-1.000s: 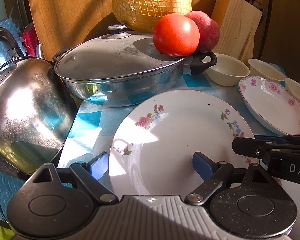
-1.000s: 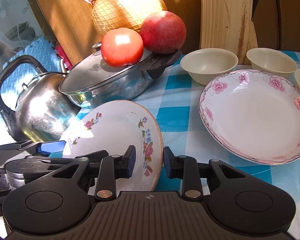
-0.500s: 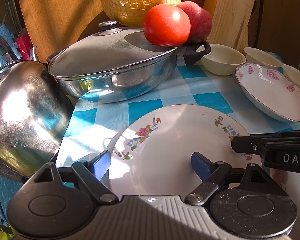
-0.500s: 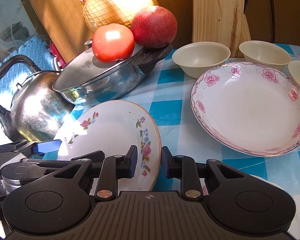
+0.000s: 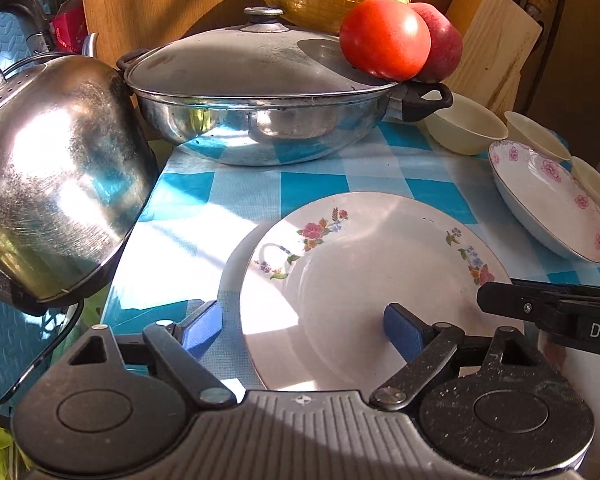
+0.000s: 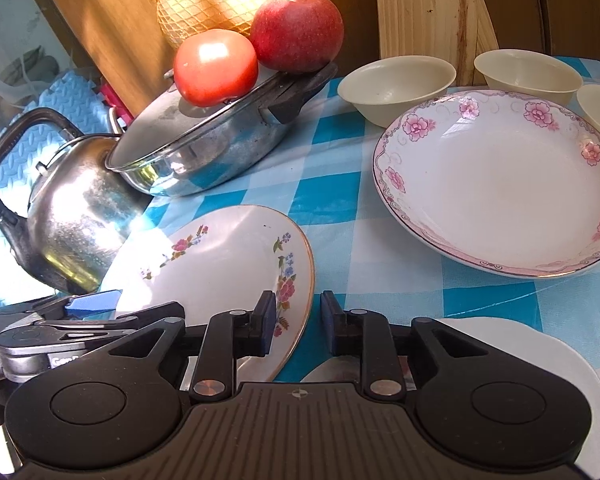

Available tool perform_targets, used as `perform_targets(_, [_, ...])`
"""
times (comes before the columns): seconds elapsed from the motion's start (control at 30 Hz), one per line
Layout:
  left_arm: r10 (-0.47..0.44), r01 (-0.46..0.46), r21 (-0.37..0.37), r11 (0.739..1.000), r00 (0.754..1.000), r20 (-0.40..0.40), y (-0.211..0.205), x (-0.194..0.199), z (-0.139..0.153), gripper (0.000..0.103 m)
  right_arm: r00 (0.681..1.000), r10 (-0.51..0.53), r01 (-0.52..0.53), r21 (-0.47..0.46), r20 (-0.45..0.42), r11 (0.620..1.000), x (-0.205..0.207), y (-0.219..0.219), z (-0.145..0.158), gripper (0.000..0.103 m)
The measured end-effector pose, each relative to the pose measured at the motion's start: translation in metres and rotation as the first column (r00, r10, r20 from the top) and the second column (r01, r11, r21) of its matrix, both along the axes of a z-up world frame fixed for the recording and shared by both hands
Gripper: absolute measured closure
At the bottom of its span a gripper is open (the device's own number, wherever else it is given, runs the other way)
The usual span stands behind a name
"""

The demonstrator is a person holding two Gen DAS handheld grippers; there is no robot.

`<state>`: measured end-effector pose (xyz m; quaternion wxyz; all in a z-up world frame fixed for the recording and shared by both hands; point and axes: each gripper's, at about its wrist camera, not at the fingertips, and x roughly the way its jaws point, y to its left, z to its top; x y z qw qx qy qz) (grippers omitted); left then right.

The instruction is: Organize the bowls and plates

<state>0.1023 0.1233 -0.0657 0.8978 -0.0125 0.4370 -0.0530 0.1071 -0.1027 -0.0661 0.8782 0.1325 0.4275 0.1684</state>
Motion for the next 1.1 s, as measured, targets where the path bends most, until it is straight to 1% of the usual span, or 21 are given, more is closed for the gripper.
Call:
perform_targets(0.03, [-0.031,0.031,0.0,1.0,1.0,0.002,-0.006,-0.001,0.0,0.019,1.0,0.004,-0.004,0.001,0.003,1.0,0.0,0.001,0.0,0.069])
perform_targets(0.07, [-0.033,0.033,0.012,0.999,0.999,0.002,-0.01,-0.001,-0.001,0.015,1.0,0.013,-0.013,0.003,0.003,1.0,-0.001,0.003,0.0,0.069])
perform_targets(0.1, [-0.016,0.016,0.008,1.0,1.0,0.001,-0.012,0.0,-0.002,0.014,1.0,0.016,-0.016,0.0,0.007,1.0,-0.001,0.004,0.0,0.066])
perform_targets(0.13, [-0.009,0.009,0.013,1.0,1.0,-0.003,-0.014,0.001,-0.002,0.014,1.0,0.017,-0.017,-0.002,0.012,1.0,-0.002,0.006,0.0,0.065])
perform_targets(0.27, [0.009,-0.009,0.011,1.0,1.0,-0.021,-0.014,0.002,0.0,0.014,1.0,0.011,-0.011,0.002,0.013,1.0,-0.001,0.007,0.0,0.065])
perform_targets(0.37, [0.019,-0.02,-0.012,1.0,1.0,-0.025,-0.011,0.001,0.003,0.015,1.0,0.006,-0.006,-0.002,0.012,1.0,-0.002,0.007,0.001,0.065])
perform_targets(0.43, [0.019,-0.019,-0.003,1.0,1.0,-0.009,-0.012,0.0,0.006,0.015,1.0,-0.001,0.001,0.006,0.01,1.0,-0.003,0.006,0.003,0.065])
perform_targets(0.53, [0.014,-0.014,0.023,1.0,1.0,0.015,-0.016,-0.003,0.011,0.015,0.999,0.002,-0.002,0.0,0.035,1.0,-0.004,0.006,0.01,0.065])
perform_targets(0.67, [0.015,-0.015,0.0,1.0,1.0,0.007,-0.017,-0.004,0.014,0.015,0.999,-0.002,0.002,0.003,0.038,1.0,-0.006,0.006,0.014,0.065])
perform_targets(0.83, [-0.007,0.007,0.01,1.0,1.0,0.027,-0.025,-0.01,0.021,0.015,0.999,-0.022,0.021,0.023,0.033,1.0,-0.008,-0.001,0.019,0.065])
perform_targets(1.1, [-0.034,0.034,-0.004,0.999,0.998,0.045,-0.036,-0.019,0.029,0.015,0.998,-0.05,0.049,0.022,0.047,0.999,-0.021,-0.011,0.03,0.065])
